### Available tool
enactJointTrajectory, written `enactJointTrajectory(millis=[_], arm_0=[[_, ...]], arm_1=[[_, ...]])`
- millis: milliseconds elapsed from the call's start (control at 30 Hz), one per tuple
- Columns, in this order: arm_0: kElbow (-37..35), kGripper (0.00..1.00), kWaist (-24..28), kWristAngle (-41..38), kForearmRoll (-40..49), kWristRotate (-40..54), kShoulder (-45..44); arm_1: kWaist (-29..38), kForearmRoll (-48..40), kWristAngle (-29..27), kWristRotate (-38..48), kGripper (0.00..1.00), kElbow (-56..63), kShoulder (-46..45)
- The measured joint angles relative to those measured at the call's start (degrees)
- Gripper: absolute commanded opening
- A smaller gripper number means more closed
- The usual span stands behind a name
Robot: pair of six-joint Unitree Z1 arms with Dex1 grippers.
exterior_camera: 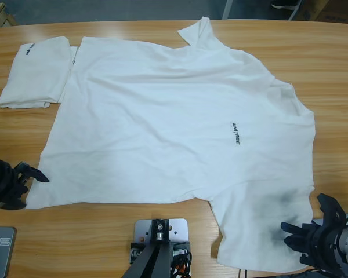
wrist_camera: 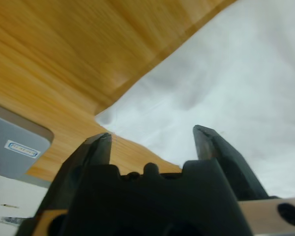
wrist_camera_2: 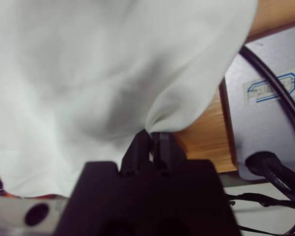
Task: Fold clothes
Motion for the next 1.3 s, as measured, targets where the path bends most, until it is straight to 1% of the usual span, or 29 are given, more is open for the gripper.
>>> enactJointTrajectory(millis=[33,167,233,300,367,633,867,1067,1300], arm_0=[[0.27,0.948,-0.01,0.03,0.1,0.02,-0.04],[0.56,0.857,-0.01,0.94,0.68,1.73,-1.22],[0.56,0.83,-0.01,1.46,1.13,3.07,-2.09],[0.54,0.725,-0.01,1.79,1.33,4.3,-2.13],[0.46,0.703,-0.01,1.94,1.34,4.82,-1.84],[0.47,0.697,-0.02,2.24,-0.28,5.74,2.08],[0.48,0.704,-0.06,2.24,-0.82,5.93,3.49],[0.66,0.687,-2.49,2.24,-1.0,2.97,3.86],[2.7,0.603,-3.97,2.23,-5.89,0.51,2.98]], arm_1=[[0.0,-0.17,-0.05,0.0,0.0,0.0,0.06],[0.0,-1.01,-0.36,0.0,0.0,0.0,0.38],[0.0,-1.4,-0.48,0.0,0.0,0.0,0.49],[0.0,-1.83,-0.62,0.0,0.0,0.0,0.59],[0.0,-2.04,-0.71,0.0,0.0,0.0,0.69],[0.0,-2.25,-0.89,0.0,0.0,-0.02,0.8],[0.0,-2.43,-0.97,0.0,0.0,-0.19,1.2],[0.0,-2.89,-1.2,0.0,0.0,-0.29,1.5],[0.0,-3.61,-1.33,0.0,0.0,-0.29,1.7]])
